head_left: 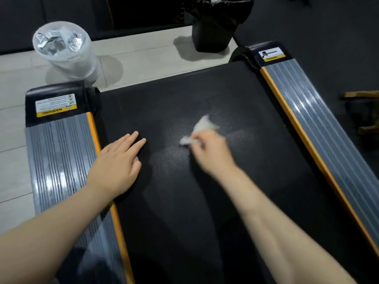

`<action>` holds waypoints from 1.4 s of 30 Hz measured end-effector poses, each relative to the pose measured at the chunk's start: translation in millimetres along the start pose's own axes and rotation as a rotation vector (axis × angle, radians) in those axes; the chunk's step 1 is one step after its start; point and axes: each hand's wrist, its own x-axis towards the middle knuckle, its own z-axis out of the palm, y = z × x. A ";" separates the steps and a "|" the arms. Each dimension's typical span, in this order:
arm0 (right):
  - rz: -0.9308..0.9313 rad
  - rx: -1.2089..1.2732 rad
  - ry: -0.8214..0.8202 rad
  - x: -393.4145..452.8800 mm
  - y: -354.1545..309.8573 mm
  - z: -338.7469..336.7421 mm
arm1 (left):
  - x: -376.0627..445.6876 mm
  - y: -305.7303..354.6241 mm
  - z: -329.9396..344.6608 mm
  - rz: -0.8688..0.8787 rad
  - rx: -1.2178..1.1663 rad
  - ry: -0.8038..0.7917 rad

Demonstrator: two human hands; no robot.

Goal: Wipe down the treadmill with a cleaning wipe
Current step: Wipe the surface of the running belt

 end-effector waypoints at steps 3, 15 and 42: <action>-0.381 0.018 -0.334 -40.0 -42.9 33.0 | -0.4 -1.2 0.2 -0.006 -0.039 0.022; 0.572 -0.400 0.244 50.5 140.4 -105.9 | -0.8 0.2 -1.3 -0.003 -0.044 0.027; 0.735 -0.211 0.431 -76.7 31.6 -25.5 | -69.5 -32.6 0.1 0.106 -0.181 0.117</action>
